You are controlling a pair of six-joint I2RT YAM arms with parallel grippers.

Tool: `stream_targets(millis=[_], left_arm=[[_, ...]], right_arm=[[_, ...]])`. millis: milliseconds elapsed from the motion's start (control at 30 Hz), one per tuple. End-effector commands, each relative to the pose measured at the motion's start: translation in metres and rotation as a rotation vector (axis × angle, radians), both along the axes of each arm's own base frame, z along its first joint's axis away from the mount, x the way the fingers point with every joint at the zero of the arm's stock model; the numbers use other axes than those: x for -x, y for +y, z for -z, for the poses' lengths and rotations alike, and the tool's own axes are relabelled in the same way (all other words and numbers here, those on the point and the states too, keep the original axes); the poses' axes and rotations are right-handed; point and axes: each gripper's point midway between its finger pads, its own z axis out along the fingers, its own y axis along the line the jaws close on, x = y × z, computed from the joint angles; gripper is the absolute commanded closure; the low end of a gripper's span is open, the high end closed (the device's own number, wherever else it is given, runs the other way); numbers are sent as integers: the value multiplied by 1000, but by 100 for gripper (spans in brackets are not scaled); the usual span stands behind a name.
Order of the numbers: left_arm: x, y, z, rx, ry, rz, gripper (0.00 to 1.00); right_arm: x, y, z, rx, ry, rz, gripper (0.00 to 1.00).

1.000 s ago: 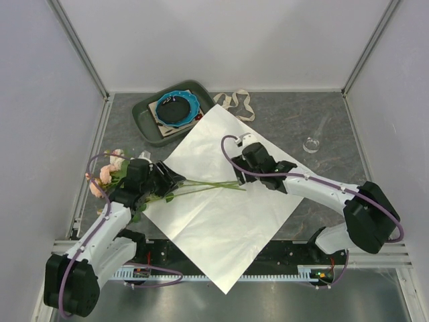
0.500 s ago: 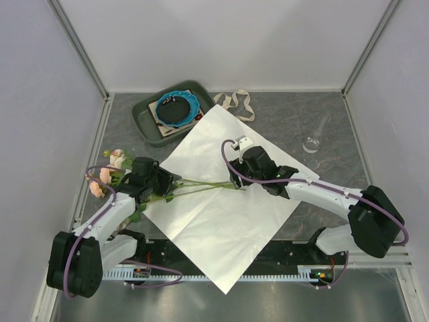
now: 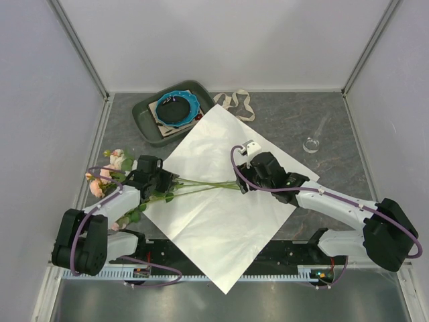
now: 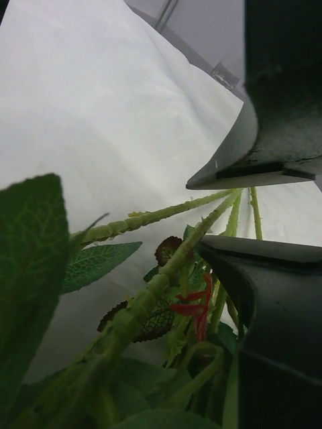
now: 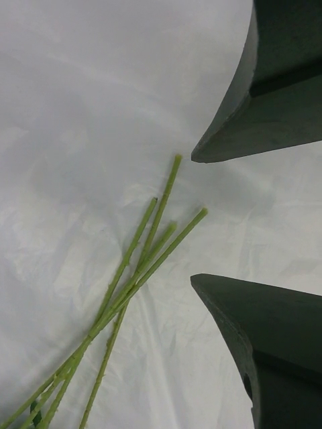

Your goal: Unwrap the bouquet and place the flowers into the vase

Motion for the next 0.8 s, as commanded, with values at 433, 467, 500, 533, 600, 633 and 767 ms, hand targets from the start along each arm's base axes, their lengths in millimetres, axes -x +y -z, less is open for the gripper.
stream_targets(millis=[433, 467, 500, 533, 600, 633, 767], left_arm=[[-22, 5, -29, 0, -125, -50, 95], [-20, 7, -30, -7, -124, -52, 97], [-20, 8, -38, -6, -150, -51, 98], [-19, 8, -42, -8, -166, -48, 98], [-16, 9, -57, -8, -211, -45, 98], [-14, 10, -62, -5, -228, -42, 98], [-4, 16, -86, -9, -306, -53, 98]], right_arm=[[-1, 0, -2, -5, -21, -2, 26], [-1, 1, -4, -9, -22, -1, 27], [-1, 0, -4, -9, -23, 1, 26], [-1, 0, -4, -4, -17, 2, 27], [-1, 2, -9, -15, -19, -1, 26], [-1, 3, -10, -18, -18, -4, 26], [-2, 6, -20, -37, -26, -9, 25]])
